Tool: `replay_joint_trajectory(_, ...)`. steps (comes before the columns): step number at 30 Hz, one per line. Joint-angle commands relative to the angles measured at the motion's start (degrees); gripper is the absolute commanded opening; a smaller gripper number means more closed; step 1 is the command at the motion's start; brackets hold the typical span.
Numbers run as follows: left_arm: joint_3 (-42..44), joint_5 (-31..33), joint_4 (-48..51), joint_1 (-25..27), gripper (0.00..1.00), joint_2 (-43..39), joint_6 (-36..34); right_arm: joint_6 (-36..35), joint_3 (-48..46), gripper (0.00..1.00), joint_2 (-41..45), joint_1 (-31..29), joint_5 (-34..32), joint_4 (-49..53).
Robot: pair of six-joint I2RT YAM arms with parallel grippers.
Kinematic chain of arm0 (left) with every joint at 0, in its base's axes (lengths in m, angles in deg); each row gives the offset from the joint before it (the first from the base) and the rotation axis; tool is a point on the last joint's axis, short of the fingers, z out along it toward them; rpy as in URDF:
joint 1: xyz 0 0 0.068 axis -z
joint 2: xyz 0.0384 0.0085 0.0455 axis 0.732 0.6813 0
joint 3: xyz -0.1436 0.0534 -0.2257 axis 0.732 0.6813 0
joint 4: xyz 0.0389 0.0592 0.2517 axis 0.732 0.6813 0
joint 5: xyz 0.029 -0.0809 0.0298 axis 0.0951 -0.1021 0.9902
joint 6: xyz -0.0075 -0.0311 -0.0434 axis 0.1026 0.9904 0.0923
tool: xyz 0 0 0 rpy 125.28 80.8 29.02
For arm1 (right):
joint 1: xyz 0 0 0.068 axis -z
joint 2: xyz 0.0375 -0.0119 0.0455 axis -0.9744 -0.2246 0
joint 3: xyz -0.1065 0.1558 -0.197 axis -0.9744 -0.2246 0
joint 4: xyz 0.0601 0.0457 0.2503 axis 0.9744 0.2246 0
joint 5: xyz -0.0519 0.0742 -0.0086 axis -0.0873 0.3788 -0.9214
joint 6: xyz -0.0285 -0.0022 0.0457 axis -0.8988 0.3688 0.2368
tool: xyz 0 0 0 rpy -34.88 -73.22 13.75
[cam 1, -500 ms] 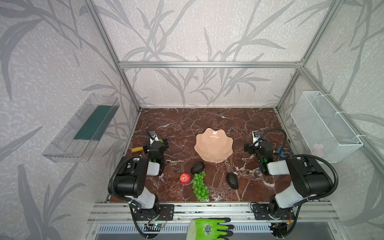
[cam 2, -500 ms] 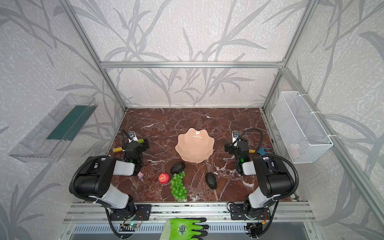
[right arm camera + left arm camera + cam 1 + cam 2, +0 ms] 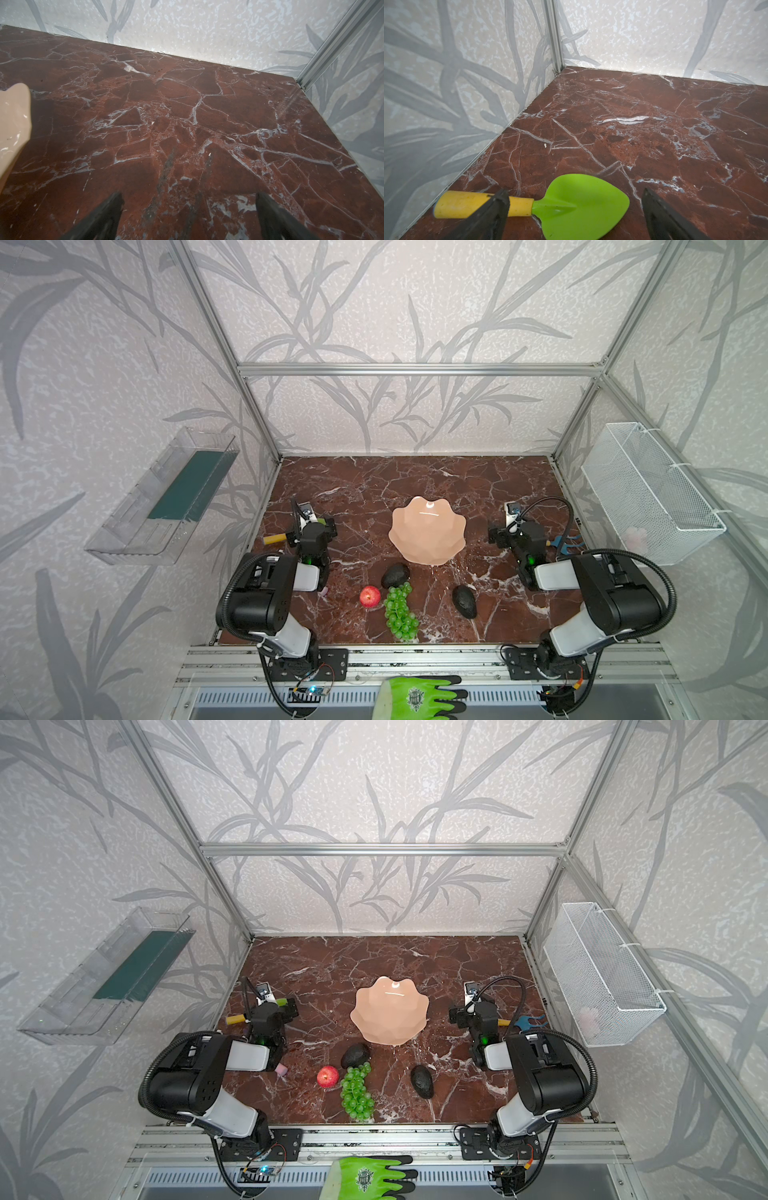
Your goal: Place and organize the fake fruits in the fruit bowl
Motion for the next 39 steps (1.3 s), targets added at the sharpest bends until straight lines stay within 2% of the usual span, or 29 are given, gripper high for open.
replay_joint_trajectory(1,-0.5,-0.4,-0.5,-0.3,0.99,-0.1,-0.8,0.4,0.8,0.99,0.1,0.2,0.2,-1.0)
replay_joint_trajectory(19,-0.7,-2.2,0.5,-1.3,0.99,-0.4,-0.2,0.4,0.7,0.99,0.3,0.2,0.1,-1.2)
replay_joint_trajectory(21,-0.5,-2.2,0.0,-1.2,0.98,-0.6,-0.4,0.8,0.8,0.99,1.1,0.0,-1.5,-0.4)
replay_joint_trajectory(24,-2.3,-1.3,8.4,-1.0,0.98,-6.6,-0.5,1.4,3.2,0.99,7.3,-0.9,-6.7,8.9)
replay_joint_trajectory(26,-7.0,4.9,21.8,-0.3,0.98,-14.1,1.9,4.8,10.1,0.99,14.2,-2.8,-12.9,28.1)
replay_joint_trajectory(27,-9.9,9.3,29.6,-0.3,0.98,-16.6,6.9,7.6,13.0,0.99,15.8,-2.9,-12.8,34.6)
replay_joint_trajectory(28,-13.8,13.0,39.1,-0.5,0.98,-19.2,12.9,10.6,16.6,0.99,17.9,-2.9,-10.8,42.1)
replay_joint_trajectory(30,-19.0,9.5,48.4,-0.7,0.99,-22.8,17.5,17.3,20.0,0.99,20.4,-2.8,-5.6,47.5)
replay_joint_trajectory(31,-20.1,4.3,48.8,-0.7,0.99,-24.7,18.7,21.2,20.1,0.99,21.5,-2.7,-2.5,48.0)
replay_joint_trajectory(33,-18.6,-4.1,45.6,-0.7,0.99,-28.7,22.9,22.0,17.7,0.99,23.0,-1.7,7.2,44.7)
replay_joint_trajectory(34,-15.6,-7.8,39.8,-0.7,0.99,-30.6,24.9,22.6,16.9,0.99,23.5,-1.2,11.8,43.8)
replay_joint_trajectory(36,-9.1,-11.6,27.3,-0.8,0.99,-33.2,28.4,23.5,17.3,0.99,24.3,-1.1,15.6,47.2)
replay_joint_trajectory(37,-8.3,-13.0,26.7,-0.9,0.99,-34.4,30.1,22.7,17.8,0.98,25.0,-1.2,18.8,49.5)
replay_joint_trajectory(39,-11.6,-15.3,35.9,-0.8,0.97,-36.9,30.7,22.3,19.0,0.95,26.8,-2.9,19.3,56.3)
